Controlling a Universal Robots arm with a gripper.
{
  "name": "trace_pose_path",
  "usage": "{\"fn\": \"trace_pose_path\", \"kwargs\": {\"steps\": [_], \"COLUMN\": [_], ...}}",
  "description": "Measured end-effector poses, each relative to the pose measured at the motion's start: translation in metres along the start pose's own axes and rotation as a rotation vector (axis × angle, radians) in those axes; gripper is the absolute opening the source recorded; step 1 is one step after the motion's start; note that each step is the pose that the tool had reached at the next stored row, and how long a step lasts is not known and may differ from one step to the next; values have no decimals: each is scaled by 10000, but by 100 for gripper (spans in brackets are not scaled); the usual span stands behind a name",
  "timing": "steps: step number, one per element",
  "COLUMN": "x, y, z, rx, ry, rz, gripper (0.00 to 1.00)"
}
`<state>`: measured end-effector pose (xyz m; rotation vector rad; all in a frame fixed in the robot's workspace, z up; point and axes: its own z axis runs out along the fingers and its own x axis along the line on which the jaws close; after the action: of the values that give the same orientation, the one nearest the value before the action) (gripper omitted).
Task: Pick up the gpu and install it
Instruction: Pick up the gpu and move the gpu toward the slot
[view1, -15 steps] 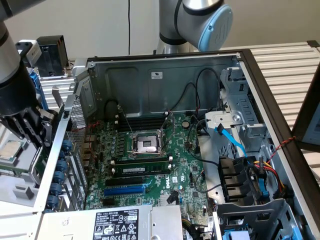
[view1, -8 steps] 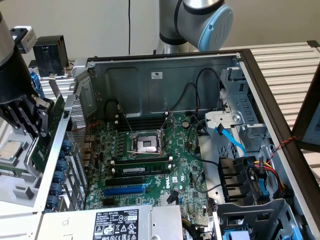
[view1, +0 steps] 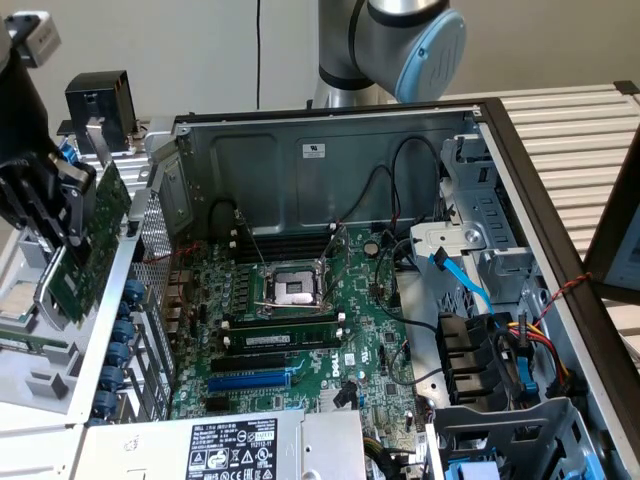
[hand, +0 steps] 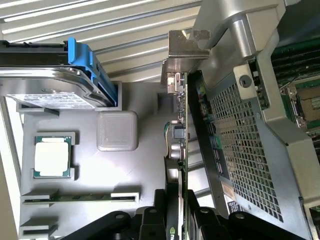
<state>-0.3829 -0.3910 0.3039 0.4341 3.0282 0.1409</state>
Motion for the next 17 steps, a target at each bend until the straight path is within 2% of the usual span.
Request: {"fn": "trace_pose_path", "kwargs": {"steps": [13, 17], "x": [-16, -63], "y": [49, 55], "z": [-593, -770], "rx": [1, 2], "ry": [0, 2], "rz": [1, 1], "gripper": [27, 27]}}
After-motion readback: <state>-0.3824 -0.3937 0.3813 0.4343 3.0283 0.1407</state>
